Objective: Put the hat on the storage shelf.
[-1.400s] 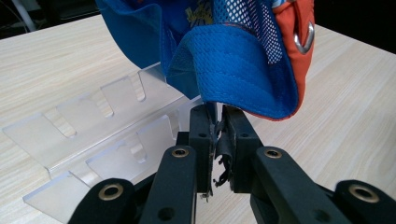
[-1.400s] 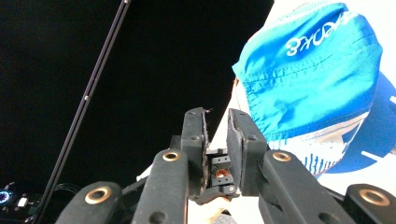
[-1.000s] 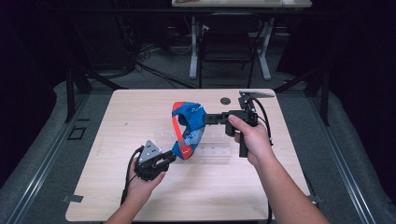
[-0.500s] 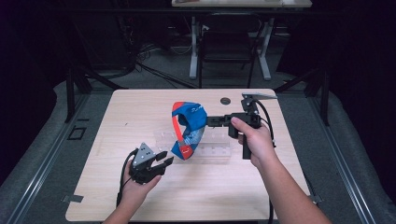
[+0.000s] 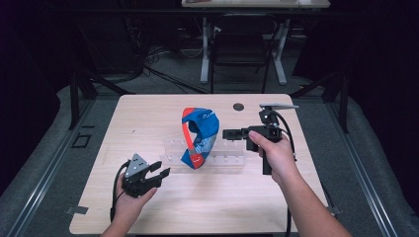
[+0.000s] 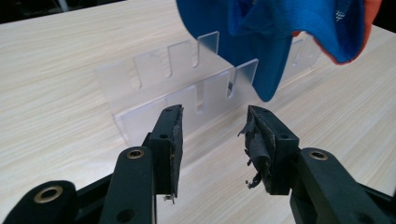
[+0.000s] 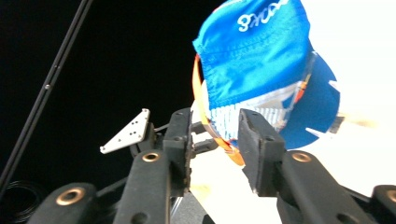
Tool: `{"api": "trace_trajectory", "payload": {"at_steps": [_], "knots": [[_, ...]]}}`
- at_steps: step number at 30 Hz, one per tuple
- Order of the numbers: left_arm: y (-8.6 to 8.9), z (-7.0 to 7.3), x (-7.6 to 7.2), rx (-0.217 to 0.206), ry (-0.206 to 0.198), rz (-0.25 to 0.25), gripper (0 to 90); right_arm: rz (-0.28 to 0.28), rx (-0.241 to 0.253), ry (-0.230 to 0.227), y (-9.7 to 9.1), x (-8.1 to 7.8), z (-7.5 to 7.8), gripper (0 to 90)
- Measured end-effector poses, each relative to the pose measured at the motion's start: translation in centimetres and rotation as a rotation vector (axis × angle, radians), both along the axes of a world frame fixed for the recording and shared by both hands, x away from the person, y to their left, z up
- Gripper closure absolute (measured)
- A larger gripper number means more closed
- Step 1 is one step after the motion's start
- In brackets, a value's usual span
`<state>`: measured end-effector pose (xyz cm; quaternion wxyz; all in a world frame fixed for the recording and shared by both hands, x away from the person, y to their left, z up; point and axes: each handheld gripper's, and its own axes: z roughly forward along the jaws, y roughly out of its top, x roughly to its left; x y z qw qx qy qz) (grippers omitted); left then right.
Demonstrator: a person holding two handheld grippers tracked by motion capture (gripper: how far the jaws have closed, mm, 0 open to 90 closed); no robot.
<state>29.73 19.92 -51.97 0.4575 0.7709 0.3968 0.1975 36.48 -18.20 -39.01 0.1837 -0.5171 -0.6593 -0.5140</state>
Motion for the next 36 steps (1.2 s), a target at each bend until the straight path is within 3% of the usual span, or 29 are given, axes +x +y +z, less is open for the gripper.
{"api": "trace_trajectory", "payload": {"at_steps": [5, 10, 17, 20, 25, 33, 36], "knots": [[1.2, -0.3, -0.4, -0.011, 0.025, 0.022, 54.4, -0.026, -0.027, -0.009, -0.7, -0.7, -0.5, 57.7], [2.2, -0.9, -0.8, 0.000, 0.018, 0.052, 51.8, -0.036, -0.034, -0.010, -1.5, -1.3, -1.2, 55.7], [3.5, -2.6, -0.5, 0.012, 0.035, 0.062, 48.0, -0.048, -0.056, -0.025, -2.6, -2.8, -2.6, 55.3], [3.9, -2.9, -0.3, 0.002, 0.046, 0.072, 47.0, -0.061, -0.055, -0.033, -3.1, -3.4, -3.6, 54.4], [4.3, -3.5, 0.0, -0.001, 0.089, 0.082, 46.3, -0.073, -0.102, -0.052, -3.8, -4.4, -5.1, 53.9], [4.3, -3.9, 0.2, -0.015, 0.086, 0.098, 47.5, -0.101, -0.169, -0.077, -4.5, -6.2, -7.9, 54.2], [4.2, -3.9, 0.1, -0.022, 0.082, 0.093, 47.5, -0.104, -0.161, -0.054, -4.8, -6.7, -9.4, 54.5]]}}
